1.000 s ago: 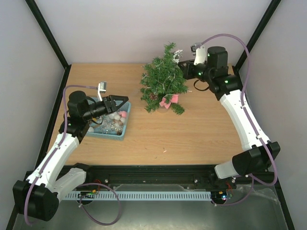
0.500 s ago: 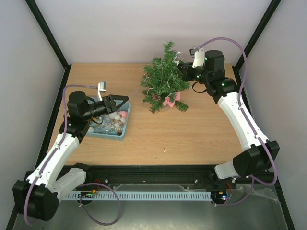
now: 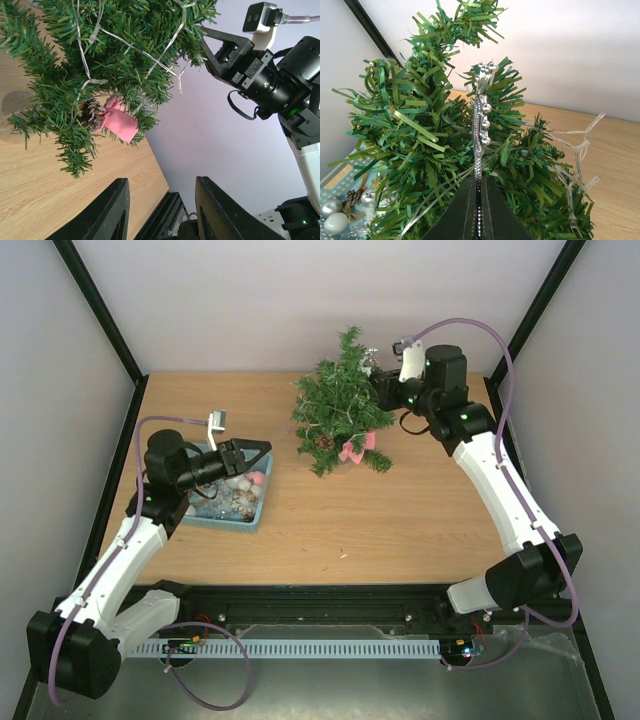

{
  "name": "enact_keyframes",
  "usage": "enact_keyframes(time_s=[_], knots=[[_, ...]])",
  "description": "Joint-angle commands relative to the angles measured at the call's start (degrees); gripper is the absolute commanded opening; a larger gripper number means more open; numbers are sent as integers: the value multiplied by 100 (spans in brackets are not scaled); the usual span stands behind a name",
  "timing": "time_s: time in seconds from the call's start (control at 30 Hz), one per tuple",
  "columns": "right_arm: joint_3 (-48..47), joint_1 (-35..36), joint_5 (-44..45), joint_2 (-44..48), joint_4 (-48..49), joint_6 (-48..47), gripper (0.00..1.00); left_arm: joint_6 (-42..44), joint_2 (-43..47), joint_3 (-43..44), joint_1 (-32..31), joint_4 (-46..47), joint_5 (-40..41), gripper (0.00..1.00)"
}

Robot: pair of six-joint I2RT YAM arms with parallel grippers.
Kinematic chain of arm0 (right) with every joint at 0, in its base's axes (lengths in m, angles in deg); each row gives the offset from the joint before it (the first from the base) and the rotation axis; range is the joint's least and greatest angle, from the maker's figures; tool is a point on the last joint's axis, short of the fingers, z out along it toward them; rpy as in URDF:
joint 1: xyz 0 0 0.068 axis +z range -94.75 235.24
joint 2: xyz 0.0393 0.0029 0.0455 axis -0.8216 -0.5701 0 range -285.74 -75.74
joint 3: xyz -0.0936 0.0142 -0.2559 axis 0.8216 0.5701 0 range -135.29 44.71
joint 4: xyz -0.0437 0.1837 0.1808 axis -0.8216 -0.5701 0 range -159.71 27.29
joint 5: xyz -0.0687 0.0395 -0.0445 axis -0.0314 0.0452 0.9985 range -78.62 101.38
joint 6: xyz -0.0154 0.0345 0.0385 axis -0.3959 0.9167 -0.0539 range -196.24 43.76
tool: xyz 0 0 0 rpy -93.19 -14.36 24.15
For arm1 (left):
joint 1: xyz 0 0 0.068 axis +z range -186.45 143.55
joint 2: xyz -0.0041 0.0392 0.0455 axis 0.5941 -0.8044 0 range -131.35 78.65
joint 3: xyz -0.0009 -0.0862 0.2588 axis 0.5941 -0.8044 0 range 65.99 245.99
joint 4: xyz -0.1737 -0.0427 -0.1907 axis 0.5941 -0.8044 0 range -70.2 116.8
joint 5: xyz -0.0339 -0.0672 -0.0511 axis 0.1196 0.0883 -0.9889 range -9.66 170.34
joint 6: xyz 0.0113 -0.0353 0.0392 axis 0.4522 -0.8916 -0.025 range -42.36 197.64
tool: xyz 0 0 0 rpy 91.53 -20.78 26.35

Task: Decorate the small christmas tree

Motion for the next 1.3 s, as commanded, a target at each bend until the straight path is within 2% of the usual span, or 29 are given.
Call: enact_keyframes(time_s=[0.0, 0.5, 0.7, 0.9, 1.1, 1.27], knots=[[-305, 113, -57, -225, -132, -140, 1, -16, -51, -44, -46, 184, 0, 38], [-313, 194, 133, -411, -316, -248, 2, -12, -153, -49, -119, 263, 0, 37], [-304, 191, 140, -365, -286, -251, 11, 12, -179, -54, -131, 246, 9, 37], [-278, 196, 208, -304, -276, -249, 13, 5, -201, -79, -134, 279, 10, 37], [-235, 195, 266, -203, -274, -228, 20, 6, -216, -88, -143, 286, 9, 37], [-221, 191, 292, 14, -254, -185, 37, 19, -226, -85, -147, 266, 16, 37]])
